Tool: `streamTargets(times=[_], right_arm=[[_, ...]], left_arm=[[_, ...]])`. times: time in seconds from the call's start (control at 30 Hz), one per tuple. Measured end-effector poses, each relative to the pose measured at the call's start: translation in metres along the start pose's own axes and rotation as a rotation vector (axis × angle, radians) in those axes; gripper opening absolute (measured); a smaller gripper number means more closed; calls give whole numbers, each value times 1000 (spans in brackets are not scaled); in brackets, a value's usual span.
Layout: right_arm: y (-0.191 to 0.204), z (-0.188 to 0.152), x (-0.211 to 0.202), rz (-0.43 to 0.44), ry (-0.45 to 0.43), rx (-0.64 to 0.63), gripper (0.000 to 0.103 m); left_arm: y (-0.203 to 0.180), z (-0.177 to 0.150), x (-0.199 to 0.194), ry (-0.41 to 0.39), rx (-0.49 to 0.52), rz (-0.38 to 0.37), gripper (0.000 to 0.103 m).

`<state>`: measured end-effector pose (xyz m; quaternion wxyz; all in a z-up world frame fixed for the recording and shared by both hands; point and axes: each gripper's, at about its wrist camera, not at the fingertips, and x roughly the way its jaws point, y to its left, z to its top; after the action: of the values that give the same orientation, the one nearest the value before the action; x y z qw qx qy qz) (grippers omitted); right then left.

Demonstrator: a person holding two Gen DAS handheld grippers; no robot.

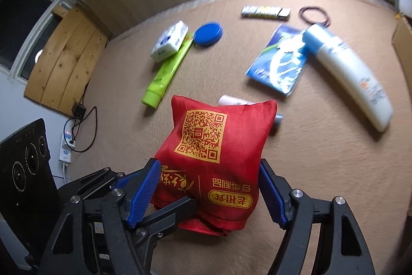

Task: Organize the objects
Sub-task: 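Carry the red pouch with the left tool into the cardboard box and release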

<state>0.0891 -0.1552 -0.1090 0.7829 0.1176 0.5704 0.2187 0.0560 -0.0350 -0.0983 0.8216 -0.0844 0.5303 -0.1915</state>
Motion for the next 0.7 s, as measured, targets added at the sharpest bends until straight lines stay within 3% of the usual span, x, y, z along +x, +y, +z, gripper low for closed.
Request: streamTargets(times=[0.3,0.7], right_arm=[[-43,6,-76,-54,-135,18,72],[-141,10,-160,-156,-254,128,72]], left_arm=[[-74,31,-3,-62,103,-57,56],[-198,72,41,-81,209,-171,56]])
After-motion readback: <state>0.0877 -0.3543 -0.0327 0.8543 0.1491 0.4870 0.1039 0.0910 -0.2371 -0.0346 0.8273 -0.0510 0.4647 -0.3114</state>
